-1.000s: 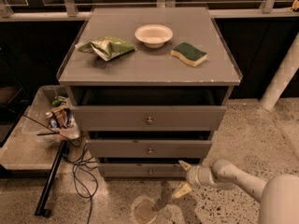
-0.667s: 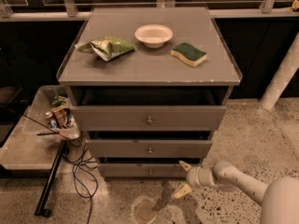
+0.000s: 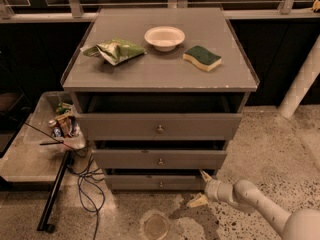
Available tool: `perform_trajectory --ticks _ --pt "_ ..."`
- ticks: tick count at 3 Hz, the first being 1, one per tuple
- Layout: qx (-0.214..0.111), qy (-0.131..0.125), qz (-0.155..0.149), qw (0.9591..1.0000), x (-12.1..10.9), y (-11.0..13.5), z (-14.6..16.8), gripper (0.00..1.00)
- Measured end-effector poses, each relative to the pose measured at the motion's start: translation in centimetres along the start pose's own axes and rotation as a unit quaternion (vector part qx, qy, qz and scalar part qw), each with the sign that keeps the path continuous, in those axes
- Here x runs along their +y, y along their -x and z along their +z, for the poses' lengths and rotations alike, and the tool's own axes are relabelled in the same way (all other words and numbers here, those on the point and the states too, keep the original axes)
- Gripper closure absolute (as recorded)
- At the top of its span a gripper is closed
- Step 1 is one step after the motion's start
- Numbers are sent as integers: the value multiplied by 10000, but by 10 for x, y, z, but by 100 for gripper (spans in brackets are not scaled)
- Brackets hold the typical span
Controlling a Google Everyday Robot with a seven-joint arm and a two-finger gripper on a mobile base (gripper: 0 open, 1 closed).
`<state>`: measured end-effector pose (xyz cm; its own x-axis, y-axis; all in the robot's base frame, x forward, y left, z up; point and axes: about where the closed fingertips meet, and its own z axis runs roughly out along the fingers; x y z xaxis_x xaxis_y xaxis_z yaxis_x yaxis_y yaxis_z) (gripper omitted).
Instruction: Open bottom drawer
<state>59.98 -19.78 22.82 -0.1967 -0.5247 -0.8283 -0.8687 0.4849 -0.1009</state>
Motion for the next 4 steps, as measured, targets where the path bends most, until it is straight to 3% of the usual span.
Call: perform_trajectory --ticks 1,2,4 --pt "0 0 0 10000 0 0 0 0" --pt "-53 -9 -197 9998 -5 4 12 0" --pt "66 173 -543 9984 -7 -1 52 0"
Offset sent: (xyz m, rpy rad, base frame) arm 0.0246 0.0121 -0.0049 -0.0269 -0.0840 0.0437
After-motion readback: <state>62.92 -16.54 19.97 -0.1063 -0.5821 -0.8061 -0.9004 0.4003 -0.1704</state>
